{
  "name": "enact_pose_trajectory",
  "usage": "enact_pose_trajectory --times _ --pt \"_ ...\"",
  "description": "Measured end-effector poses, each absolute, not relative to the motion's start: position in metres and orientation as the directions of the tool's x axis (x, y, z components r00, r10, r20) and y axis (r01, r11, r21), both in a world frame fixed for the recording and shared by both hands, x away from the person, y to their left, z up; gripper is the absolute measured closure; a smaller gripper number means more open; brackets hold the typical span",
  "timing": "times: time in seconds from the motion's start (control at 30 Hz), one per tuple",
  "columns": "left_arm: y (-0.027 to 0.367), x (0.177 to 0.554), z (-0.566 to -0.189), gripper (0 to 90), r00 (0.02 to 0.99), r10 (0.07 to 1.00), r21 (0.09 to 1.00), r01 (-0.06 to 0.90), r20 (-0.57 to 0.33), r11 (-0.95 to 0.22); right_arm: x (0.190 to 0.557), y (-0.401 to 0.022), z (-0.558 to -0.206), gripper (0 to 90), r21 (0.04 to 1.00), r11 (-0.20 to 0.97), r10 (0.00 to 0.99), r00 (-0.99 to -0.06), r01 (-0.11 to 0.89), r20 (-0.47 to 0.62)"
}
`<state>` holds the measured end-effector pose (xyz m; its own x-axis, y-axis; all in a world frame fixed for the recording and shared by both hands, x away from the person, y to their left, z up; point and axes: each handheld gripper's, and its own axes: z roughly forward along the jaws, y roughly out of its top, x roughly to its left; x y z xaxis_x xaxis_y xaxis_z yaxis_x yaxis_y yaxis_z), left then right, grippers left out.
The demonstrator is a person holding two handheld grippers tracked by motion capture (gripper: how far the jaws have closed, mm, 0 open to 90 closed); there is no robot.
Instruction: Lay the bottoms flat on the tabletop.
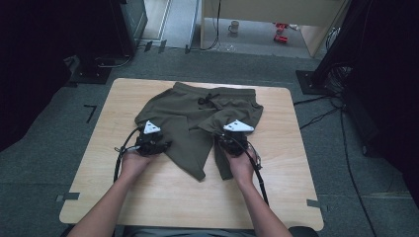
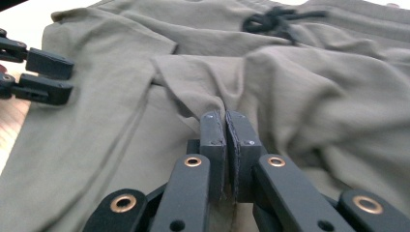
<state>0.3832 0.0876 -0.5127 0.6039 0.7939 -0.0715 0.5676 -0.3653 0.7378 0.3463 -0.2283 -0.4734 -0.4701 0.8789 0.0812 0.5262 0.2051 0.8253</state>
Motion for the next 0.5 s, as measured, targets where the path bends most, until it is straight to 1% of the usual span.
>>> enact_pose_trajectory --times 0.07,0.1,0.13,0.17,0.37,0.43,0.5 --pt "0.088 0.383 -0.513 50.4 0.605 0.794 0.738 0.563 -0.063 -0.371 0.343 -0.235 -0.473 86.4 0.825 0.201 0.883 -0.463 0.528 0.081" --pt "0.088 0.383 -0.513 50.4 0.606 0.794 0.737 0.556 -0.044 -0.383 0.335 -0.247 -0.474 86.4 0.824 0.201 0.891 -0.448 0.531 0.071" --pt "0.088 0.383 -0.513 50.4 0.606 0.794 0.737 0.556 -0.044 -0.383 0.332 -0.253 -0.475 86.4 0.82 0.201 0.897 -0.437 0.536 0.066" --pt "0.088 0.383 -0.513 50.4 0.605 0.796 0.737 0.555 -0.039 -0.386 0.332 -0.253 -0.475 86.4 0.82 0.201 0.897 -0.437 0.536 0.066" --pt "0.09 0.385 -0.513 51.0 0.598 0.801 0.738 0.553 -0.029 -0.386 0.311 -0.294 -0.489 86.4 0.79 0.178 0.93 -0.363 0.586 0.06" --pt "0.09 0.385 -0.513 51.0 0.596 0.802 0.74 0.553 -0.029 -0.384 0.309 -0.298 -0.49 86.4 0.786 0.179 0.932 -0.358 0.592 0.057" --pt "0.089 0.385 -0.513 52.0 0.59 0.807 0.739 0.554 -0.023 -0.384 0.301 -0.312 -0.495 86.4 0.768 0.177 0.941 -0.334 0.616 0.052"
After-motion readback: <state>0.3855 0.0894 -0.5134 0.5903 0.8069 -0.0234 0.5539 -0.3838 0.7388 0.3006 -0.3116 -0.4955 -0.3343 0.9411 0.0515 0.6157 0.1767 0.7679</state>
